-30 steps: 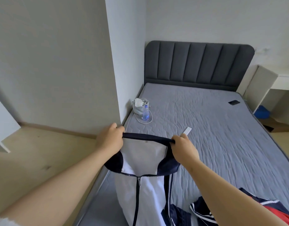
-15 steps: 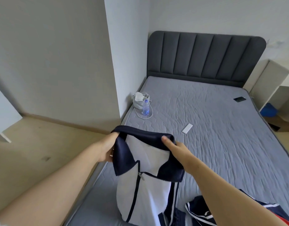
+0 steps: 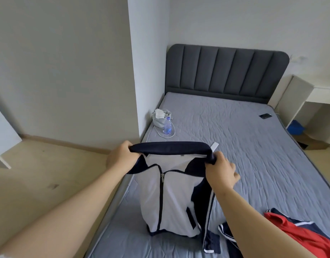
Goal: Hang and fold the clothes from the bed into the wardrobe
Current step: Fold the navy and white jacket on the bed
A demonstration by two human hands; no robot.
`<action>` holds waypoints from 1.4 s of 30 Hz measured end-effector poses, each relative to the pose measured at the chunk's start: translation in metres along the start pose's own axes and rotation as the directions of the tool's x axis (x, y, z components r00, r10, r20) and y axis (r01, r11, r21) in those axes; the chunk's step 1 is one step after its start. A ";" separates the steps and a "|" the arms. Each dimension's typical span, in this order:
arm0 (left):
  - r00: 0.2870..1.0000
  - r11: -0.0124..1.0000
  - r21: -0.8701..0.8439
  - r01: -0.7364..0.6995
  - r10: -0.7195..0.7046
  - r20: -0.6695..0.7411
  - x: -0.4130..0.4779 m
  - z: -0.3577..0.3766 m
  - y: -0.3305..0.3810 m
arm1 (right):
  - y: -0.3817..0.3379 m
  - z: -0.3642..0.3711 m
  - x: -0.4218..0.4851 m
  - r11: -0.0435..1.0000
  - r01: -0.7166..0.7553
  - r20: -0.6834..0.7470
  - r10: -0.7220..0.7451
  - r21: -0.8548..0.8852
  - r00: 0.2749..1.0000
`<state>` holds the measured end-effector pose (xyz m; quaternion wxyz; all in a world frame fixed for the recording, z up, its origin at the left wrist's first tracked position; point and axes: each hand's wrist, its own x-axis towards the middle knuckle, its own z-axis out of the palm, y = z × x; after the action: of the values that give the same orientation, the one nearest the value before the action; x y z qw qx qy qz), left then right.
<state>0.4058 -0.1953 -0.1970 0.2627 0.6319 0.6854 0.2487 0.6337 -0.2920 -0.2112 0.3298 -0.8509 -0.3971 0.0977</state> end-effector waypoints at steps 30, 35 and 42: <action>0.994 0.957 0.289 0.006 -0.036 0.099 0.130 0.162 -0.025 | 0.092 0.107 0.085 0.975 -0.222 -0.005 0.222 0.013 0.975; 0.969 0.924 -0.299 0.240 -0.209 0.130 0.186 0.233 -0.008 | 0.099 0.160 0.169 0.877 -0.348 0.121 0.327 0.330 0.937; 0.897 0.960 -0.129 0.247 -0.177 0.405 0.171 0.307 -0.090 | 0.139 0.235 0.161 0.930 -0.326 0.427 0.229 0.168 0.875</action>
<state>0.5353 -0.0291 -0.4920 0.4743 0.5640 0.6596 0.1477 0.7249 -0.1243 -0.4637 0.3219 -0.8161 -0.3146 0.3625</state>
